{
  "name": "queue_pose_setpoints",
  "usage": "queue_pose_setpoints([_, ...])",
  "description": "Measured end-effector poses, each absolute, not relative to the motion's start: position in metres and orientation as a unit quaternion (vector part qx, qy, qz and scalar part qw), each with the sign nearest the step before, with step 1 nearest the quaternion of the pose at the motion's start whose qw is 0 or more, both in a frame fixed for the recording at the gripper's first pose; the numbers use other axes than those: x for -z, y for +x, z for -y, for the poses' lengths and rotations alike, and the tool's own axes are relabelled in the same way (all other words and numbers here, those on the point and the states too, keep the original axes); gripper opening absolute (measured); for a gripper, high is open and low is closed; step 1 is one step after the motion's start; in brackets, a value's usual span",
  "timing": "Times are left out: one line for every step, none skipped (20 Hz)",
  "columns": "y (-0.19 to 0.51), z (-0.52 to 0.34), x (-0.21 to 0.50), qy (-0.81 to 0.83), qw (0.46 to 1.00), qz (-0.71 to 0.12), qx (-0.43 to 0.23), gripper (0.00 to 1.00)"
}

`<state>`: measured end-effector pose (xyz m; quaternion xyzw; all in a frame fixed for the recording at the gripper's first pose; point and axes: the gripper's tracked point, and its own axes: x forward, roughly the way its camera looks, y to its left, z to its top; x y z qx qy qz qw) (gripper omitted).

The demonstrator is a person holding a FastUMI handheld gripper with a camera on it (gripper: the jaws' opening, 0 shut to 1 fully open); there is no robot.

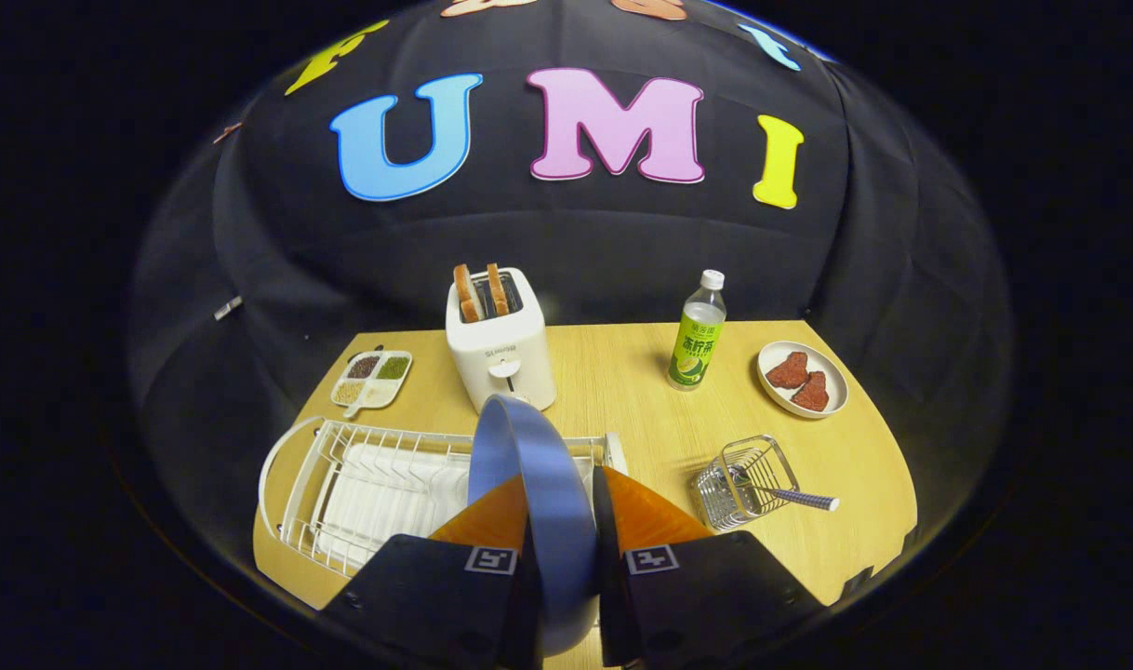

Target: Take the plate from the dish rack, then take the spoon from the basket and place it into the plate.

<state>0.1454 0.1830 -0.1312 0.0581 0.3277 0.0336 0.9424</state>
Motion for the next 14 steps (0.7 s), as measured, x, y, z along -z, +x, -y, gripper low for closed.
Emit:
queue_pose_setpoints([0.144, -0.173, 0.122, 0.07, 0.944, -0.321, -0.033, 0.27])
queue_pose_setpoints([0.143, -0.161, 0.112, 0.082, 0.945, -0.315, -0.034, 0.27])
queue_pose_setpoints([0.138, -0.15, 0.103, 0.094, 0.946, -0.309, -0.035, 0.27])
queue_pose_setpoints([0.133, -0.139, 0.095, 0.101, 0.946, -0.306, -0.038, 0.27])
queue_pose_setpoints([0.127, -0.126, 0.089, 0.105, 0.945, -0.305, -0.043, 0.27])
queue_pose_setpoints([0.12, -0.114, 0.084, 0.106, 0.946, -0.304, -0.048, 0.27])
queue_pose_setpoints([0.111, -0.099, 0.079, 0.106, 0.946, -0.302, -0.05, 0.27])
queue_pose_setpoints([0.102, -0.084, 0.076, 0.106, 0.947, -0.301, -0.05, 0.27])
queue_pose_setpoints([0.092, -0.067, 0.074, 0.111, 0.947, -0.298, -0.047, 0.27])
queue_pose_setpoints([0.082, -0.053, 0.075, 0.119, 0.945, -0.303, -0.046, 0.27])
queue_pose_setpoints([0.069, -0.041, 0.079, 0.129, 0.94, -0.312, -0.048, 0.27])
queue_pose_setpoints([0.057, -0.03, 0.082, 0.142, 0.934, -0.322, -0.053, 0.27])
queue_pose_setpoints([0.045, -0.022, 0.085, 0.156, 0.929, -0.331, -0.06, 0.27])
queue_pose_setpoints([0.033, -0.013, 0.091, 0.169, 0.923, -0.34, -0.066, 0.27])
